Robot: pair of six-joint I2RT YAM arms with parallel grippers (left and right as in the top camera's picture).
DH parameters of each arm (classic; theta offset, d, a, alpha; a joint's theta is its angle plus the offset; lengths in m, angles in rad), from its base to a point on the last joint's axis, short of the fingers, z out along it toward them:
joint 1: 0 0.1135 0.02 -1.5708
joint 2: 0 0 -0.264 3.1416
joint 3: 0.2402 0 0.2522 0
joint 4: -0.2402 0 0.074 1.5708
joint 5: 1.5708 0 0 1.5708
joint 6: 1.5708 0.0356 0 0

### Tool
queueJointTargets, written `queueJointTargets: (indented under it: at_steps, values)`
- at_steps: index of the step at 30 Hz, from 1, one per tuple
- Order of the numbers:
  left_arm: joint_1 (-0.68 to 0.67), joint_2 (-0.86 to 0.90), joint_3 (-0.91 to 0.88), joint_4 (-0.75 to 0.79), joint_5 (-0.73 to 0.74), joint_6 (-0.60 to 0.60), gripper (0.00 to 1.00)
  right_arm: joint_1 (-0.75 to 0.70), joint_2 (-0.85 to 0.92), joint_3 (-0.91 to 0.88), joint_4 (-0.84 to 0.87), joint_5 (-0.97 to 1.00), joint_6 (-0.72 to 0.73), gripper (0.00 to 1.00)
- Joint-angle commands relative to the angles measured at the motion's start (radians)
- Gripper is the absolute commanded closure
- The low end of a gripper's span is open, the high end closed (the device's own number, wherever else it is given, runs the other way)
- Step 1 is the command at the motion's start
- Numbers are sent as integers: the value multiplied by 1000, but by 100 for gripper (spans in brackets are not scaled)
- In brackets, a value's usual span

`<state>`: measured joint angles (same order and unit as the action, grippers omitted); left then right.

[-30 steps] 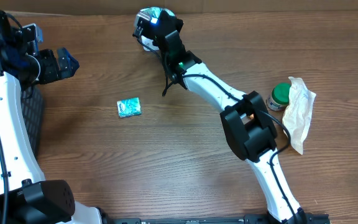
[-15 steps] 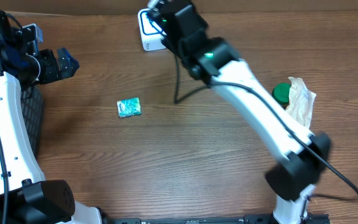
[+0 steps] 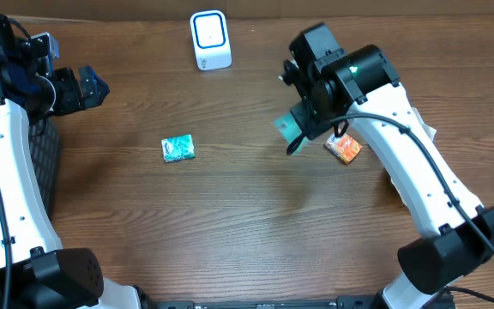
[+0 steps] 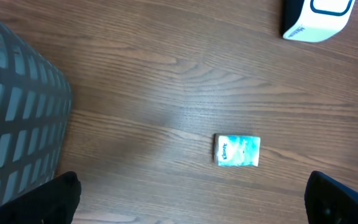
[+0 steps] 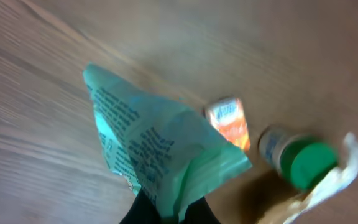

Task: Scan the item barcode
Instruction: 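Carry the light-blue pack right and release it near the jar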

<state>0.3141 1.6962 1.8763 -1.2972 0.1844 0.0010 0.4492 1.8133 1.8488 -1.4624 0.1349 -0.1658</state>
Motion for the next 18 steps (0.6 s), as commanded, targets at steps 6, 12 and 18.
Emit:
queueJointTargets:
  at_steps: [6,12,18]
  values:
    - [-7,4,4,0,7,14,0,-43,-5,-327,62,196,-29,96]
    - [-7,4,4,0,7,14,0,-46,-5,-403,183,338,-53,87]
    - [-7,4,4,0,7,14,0,-47,-5,-403,280,347,-105,25]
